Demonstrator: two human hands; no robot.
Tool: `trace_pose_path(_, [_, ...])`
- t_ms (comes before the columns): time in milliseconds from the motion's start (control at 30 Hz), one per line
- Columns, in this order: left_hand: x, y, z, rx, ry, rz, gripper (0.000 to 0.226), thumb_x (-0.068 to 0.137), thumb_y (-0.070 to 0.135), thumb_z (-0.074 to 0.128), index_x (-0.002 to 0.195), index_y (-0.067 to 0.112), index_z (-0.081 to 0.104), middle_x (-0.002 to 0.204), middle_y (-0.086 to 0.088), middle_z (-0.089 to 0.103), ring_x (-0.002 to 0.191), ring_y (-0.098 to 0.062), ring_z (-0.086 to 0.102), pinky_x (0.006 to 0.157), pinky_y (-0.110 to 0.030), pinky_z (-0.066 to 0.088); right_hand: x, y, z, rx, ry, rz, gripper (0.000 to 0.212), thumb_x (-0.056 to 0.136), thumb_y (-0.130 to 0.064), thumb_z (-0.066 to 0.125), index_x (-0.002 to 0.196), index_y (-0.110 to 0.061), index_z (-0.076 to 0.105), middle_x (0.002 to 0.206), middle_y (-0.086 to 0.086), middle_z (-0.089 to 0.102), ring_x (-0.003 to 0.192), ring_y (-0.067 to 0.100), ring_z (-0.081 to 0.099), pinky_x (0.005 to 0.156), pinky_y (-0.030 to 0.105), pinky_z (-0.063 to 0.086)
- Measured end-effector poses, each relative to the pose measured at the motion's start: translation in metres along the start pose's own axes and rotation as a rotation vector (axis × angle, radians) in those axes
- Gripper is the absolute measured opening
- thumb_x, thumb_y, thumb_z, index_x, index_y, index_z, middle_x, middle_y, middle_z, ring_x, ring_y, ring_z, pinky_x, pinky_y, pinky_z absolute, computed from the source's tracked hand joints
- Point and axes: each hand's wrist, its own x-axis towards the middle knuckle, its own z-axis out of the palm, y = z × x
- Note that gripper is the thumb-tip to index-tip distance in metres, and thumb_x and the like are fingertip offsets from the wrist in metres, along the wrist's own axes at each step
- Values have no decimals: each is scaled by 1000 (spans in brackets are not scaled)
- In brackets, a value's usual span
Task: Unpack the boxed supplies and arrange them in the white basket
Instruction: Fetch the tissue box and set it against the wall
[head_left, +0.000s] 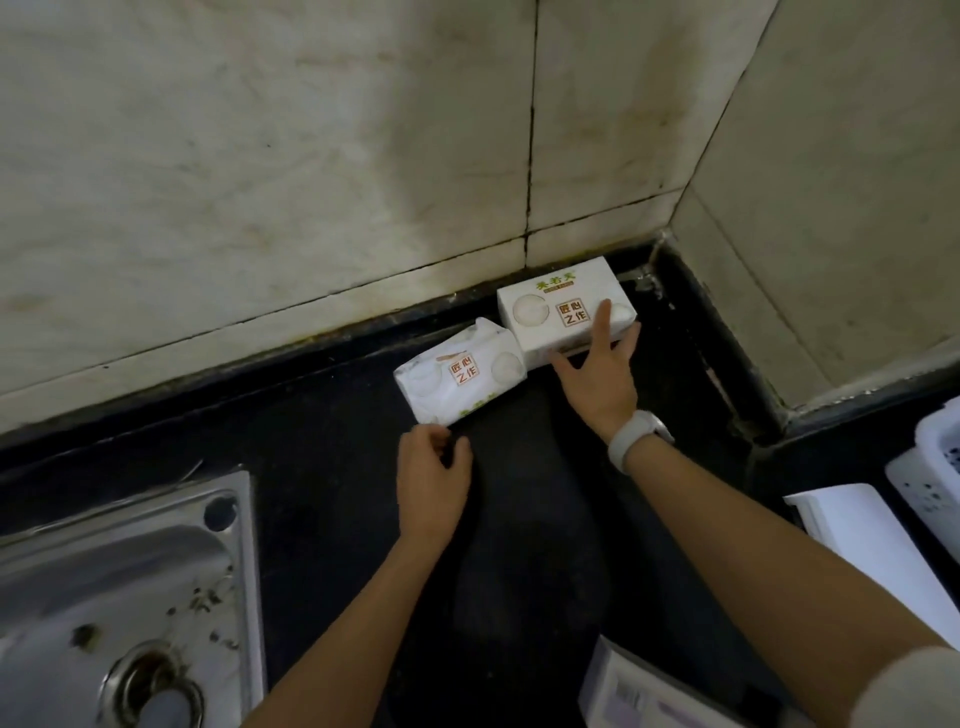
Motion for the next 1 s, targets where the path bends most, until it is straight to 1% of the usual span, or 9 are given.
trace_pose_path(133, [25,4,-7,-224,136,-362,28,84,29,63,102,11,51,108,-9,55,90,-17,54,75,-27,41,-27,8,5,175,151,12,59,87,-18,55,138,-16,25,143,15,29,119,30,47,93,38,44])
trace_pose_path(233, [40,7,-11,-263,54,-511,38,83,34,64,108,6,56,104,-5,54,93,-18,52,81,-31,43,-36,3,12,197,-33,-54,37,88,-17,53,124,-11,46,126,13,48,96,15,51,84,27,42])
trace_pose_path(333, [45,11,-15,-191,46,-511,25,83,24,61,101,6,59,101,-10,61,90,-24,58,83,-36,50,-34,-8,18,218,-237,-69,38,89,-20,52,125,-10,46,123,15,49,101,20,51,88,29,41])
trace_pose_path(433, [39,15,-21,-150,85,-456,7,83,16,56,86,11,60,91,-11,66,89,-31,63,85,-45,54,-35,-15,24,244,-258,-74,35,89,-23,54,120,-8,49,122,17,50,102,22,52,90,30,42])
trace_pose_path(567, [17,15,-32,-269,195,-319,18,84,11,56,70,23,56,72,5,61,81,-25,65,78,-42,56,-42,-16,22,292,-126,-143,22,87,-25,57,99,-6,56,109,16,54,85,13,52,78,23,41])
trace_pose_path(667, [12,27,-32,-394,257,-223,23,85,11,58,70,28,59,72,8,63,73,-11,63,76,-39,56,-44,-22,9,326,18,-251,12,87,-22,57,88,-11,53,102,9,51,72,2,48,67,7,40])
trace_pose_path(800, [30,66,-13,-536,218,-188,19,85,9,58,72,23,62,74,5,64,75,-11,63,80,-41,57,-26,-28,-19,333,157,-333,9,87,-15,56,83,-14,47,100,3,43,71,-1,45,66,-4,36])
trace_pose_path(900, [49,97,6,-588,174,-171,15,85,9,59,73,18,63,75,3,64,79,-16,63,83,-44,56,0,-26,-42,325,227,-321,7,88,-15,53,85,-13,47,99,3,42,72,4,45,64,6,34])
trace_pose_path(1000, [63,114,23,-616,119,-191,9,86,10,57,88,10,66,83,-1,65,84,-17,63,86,-44,55,26,-16,-55,270,206,-250,12,90,-17,51,92,-4,51,97,6,45,84,16,47,74,20,36])
